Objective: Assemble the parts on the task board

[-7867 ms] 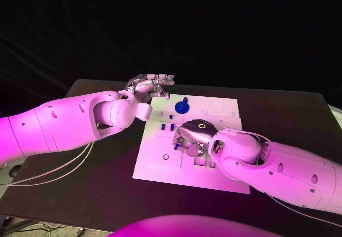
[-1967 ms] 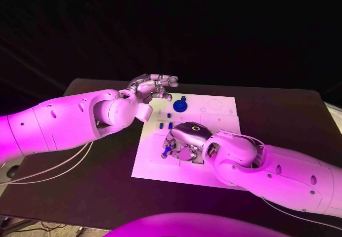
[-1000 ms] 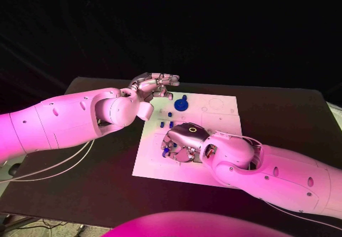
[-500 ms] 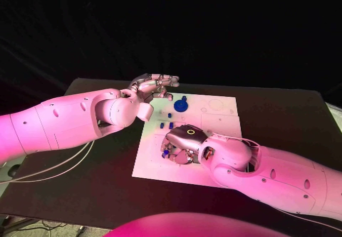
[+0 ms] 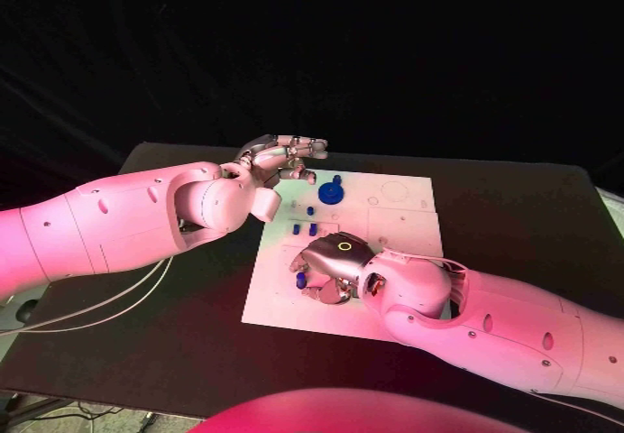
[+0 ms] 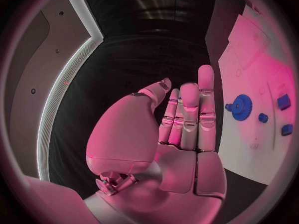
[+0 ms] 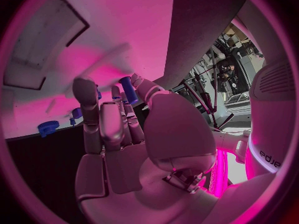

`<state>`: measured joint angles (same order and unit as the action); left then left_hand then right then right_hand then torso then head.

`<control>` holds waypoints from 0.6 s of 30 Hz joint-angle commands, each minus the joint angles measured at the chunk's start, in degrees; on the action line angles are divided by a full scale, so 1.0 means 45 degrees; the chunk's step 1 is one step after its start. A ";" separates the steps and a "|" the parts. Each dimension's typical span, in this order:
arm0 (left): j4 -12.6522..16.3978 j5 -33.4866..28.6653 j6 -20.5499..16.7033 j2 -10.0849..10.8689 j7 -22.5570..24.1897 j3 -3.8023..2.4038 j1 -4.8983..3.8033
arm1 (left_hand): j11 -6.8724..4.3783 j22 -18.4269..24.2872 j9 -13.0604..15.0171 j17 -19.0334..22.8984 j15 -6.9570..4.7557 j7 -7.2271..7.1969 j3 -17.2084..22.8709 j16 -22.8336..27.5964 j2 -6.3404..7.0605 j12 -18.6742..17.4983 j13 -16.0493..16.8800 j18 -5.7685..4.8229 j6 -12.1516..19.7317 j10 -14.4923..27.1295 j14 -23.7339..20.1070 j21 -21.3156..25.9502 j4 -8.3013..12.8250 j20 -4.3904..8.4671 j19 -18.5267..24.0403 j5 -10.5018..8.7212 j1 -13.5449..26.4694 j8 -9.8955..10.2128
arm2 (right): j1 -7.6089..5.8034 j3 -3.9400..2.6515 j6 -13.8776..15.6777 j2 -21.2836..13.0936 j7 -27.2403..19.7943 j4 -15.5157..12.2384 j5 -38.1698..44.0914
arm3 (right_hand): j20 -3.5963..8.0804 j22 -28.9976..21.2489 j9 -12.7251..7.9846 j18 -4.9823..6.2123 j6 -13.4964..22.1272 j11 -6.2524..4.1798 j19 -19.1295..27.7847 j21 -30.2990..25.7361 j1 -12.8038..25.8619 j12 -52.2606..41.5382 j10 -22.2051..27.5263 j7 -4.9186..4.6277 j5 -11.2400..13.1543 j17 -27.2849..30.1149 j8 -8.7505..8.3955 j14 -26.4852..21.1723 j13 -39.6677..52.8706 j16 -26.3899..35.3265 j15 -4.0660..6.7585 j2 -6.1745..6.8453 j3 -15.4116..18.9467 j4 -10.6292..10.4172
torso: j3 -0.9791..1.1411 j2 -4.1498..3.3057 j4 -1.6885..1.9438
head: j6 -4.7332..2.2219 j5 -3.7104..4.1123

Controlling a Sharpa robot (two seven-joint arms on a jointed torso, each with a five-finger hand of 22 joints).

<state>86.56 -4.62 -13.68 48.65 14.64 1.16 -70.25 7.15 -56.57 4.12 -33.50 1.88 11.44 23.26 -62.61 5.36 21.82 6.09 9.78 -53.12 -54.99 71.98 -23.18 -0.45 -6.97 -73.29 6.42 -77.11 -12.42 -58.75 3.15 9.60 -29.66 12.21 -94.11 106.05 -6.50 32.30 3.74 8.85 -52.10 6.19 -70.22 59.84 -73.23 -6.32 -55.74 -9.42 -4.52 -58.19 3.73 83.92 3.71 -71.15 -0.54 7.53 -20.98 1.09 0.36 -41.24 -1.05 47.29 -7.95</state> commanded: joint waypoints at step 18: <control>0.0003 0.0020 0.0164 0.0033 0.0043 -0.0007 -0.0007 | 0.0001 0.0015 0.0017 0.0013 -0.0005 0.0007 -0.0046 -0.0083 -0.0084 0.0073 -0.0020 0.0124 0.0127 0.0143 -0.0095 0.0037 0.0041 -0.0065 0.0014 0.0012 -0.0077 -0.0106 | 0.0124 -0.0082 0.3110 -0.1013 0.0034 -0.0950 -0.0169 | -0.0045 -0.0617 0.0125 0.0226 -0.0039 -0.0013 0.0097 -0.0464 -0.0494 -0.1165 0.0668 0.0079 -0.0490 0.0730 0.0126 -0.0068 0.0158 0.0376 -0.0065 -0.0087 0.1449 -0.0222 | 0.0016 0.0017 -0.0012 | -0.0047 0.0037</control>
<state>86.53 -4.62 -13.70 48.82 14.62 1.17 -70.25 7.15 -56.57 4.11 -33.50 1.87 11.65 23.26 -62.61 5.36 21.82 6.09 9.79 -52.90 -54.56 71.98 -23.18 -0.45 -6.97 -73.29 6.42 -77.11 -12.63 -58.20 2.93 19.63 -33.55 13.44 -97.65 106.68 -6.67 29.57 4.22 8.85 -51.90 6.16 -69.97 58.06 -74.89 -11.33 -52.92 -8.93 -6.44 -54.96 3.97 83.84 4.38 -69.70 -0.84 7.24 -14.68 0.07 0.39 -41.20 -1.12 47.17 -7.89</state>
